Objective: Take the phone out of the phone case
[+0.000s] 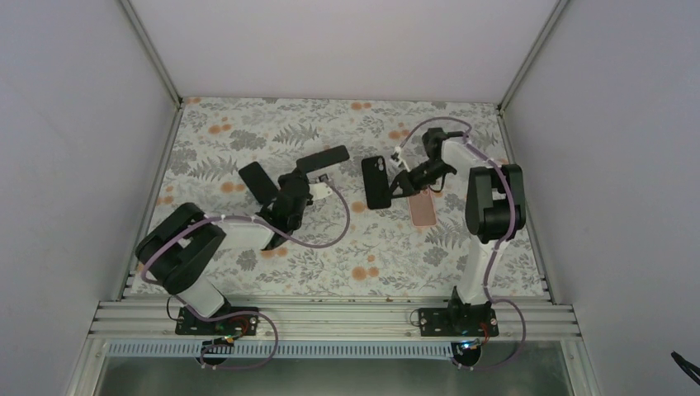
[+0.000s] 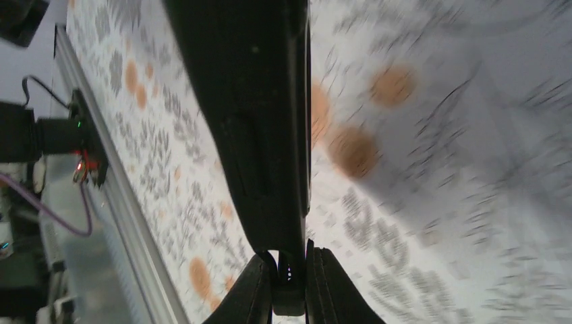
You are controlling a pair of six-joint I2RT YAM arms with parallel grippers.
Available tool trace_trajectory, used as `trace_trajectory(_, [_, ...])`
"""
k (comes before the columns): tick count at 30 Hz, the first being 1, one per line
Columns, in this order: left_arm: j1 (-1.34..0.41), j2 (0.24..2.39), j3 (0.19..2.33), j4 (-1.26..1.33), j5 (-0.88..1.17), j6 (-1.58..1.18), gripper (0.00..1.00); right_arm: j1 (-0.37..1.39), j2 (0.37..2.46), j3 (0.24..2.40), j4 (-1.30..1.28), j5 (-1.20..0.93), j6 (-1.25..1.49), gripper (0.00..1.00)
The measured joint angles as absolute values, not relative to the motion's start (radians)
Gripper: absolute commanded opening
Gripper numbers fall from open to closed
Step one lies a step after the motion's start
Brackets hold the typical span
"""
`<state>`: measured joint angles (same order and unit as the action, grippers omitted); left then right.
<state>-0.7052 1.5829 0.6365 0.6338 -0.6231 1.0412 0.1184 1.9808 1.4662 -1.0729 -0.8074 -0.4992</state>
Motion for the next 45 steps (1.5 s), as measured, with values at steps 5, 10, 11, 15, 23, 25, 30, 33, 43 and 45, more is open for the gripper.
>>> trace_trajectory(5, [-0.727, 1.648, 0.559, 0.717, -0.653, 1.131, 0.02, 0.154, 1.987, 1.374, -1.085, -0.806, -0.51, 0.04])
trace_trajectory(10, [-0.757, 1.691, 0.522, 0.811, -0.682, 1.202, 0.02, 0.154, 1.986, 1.318, -1.042, -0.792, -0.495, 0.04])
trace_trajectory(11, [-0.768, 1.703, 0.51, 0.838, -0.685, 1.22, 0.02, 0.154, 1.986, 1.304, -1.032, -0.792, -0.489, 0.04])
trace_trajectory(15, [-0.816, 1.763, 0.459, 0.931, -0.699, 1.299, 0.02, 0.148, 1.985, 1.269, -0.998, -0.794, -0.477, 0.04])
trace_trajectory(23, [-0.852, 1.803, 0.445, 0.95, -0.718, 1.358, 0.13, 0.139, 1.985, 1.227, -0.94, -0.795, -0.45, 0.21])
trace_trajectory(25, [-0.859, 1.803, 0.445, 0.949, -0.722, 1.366, 0.22, 0.129, 1.985, 1.222, -0.936, -0.788, -0.445, 0.26])
trace_trajectory(30, [-0.878, 1.803, 0.446, 0.936, -0.72, 1.378, 0.34, 0.11, 1.985, 1.22, -0.936, -0.772, -0.44, 0.33])
trace_trajectory(33, [-0.891, 1.803, 0.445, 0.895, -0.704, 1.375, 0.57, 0.103, 1.985, 1.22, -0.936, -0.765, -0.439, 0.46])
trace_trajectory(43, [-0.952, 1.643, 0.459, 0.601, -0.571, 1.27, 1.0, 0.103, 1.833, 1.274, -0.993, -0.696, -0.467, 0.8])
trace_trajectory(45, [-0.957, 1.62, 0.496, 0.496, -0.531, 1.231, 1.0, 0.103, 1.794, 1.3, -1.01, -0.69, -0.481, 0.98])
